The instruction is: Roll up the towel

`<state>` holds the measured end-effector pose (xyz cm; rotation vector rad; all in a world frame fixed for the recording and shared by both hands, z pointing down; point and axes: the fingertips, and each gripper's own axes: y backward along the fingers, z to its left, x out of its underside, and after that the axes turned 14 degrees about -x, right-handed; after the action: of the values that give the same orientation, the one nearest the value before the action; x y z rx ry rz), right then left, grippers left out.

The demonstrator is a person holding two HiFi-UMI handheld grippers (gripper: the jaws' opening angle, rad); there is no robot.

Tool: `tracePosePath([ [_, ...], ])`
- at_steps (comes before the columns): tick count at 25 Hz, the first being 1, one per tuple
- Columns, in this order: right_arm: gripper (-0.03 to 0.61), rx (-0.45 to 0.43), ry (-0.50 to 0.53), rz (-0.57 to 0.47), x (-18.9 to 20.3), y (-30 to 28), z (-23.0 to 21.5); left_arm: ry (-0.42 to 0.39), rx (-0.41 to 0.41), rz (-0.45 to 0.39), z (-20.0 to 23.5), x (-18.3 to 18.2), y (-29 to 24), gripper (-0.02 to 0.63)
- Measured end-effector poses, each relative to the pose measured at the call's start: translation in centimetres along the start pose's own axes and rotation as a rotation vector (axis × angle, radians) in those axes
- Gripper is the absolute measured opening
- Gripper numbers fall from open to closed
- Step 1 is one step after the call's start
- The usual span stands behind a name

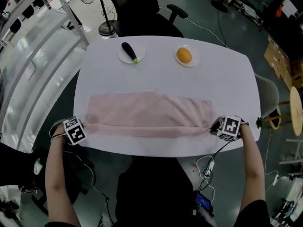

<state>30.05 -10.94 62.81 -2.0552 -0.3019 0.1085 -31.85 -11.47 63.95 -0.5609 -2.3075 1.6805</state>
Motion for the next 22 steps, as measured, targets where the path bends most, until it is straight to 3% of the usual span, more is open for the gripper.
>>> tracePosePath([
  [11,0.043,0.029,0.003,-0.031,-0.5,-0.9,-2.4,-0.041,-0.047,0.04,1.0,-1.0,-2.2,0.025],
  [15,0.07,0.12,0.07,-0.004,-0.6,-0.7,-2.5,-0.027,-0.104,0.012,1.3,-1.1,-2.0,0.038],
  [18,0.158,0.246,0.068,-0.045,-0.9,1.1,-2.9,0.006,-0.174,-0.033,2.4,-1.8,-1.3,0.074],
  [20,0.267,0.309,0.027,-0.09,-0.8,2.2,-3.2,0.023,-0.231,-0.062,3.6,-2.0,-0.7,0.187],
  [21,0.338,0.334,0.01,-0.104,-0.7,2.6,-3.2,0.028,-0.263,-0.081,4.2,-2.0,-0.2,0.219],
  [22,0.369,0.361,-0.004,-0.11,-0.5,3.1,-3.2,0.034,-0.295,-0.104,4.8,-2.0,0.5,0.239],
])
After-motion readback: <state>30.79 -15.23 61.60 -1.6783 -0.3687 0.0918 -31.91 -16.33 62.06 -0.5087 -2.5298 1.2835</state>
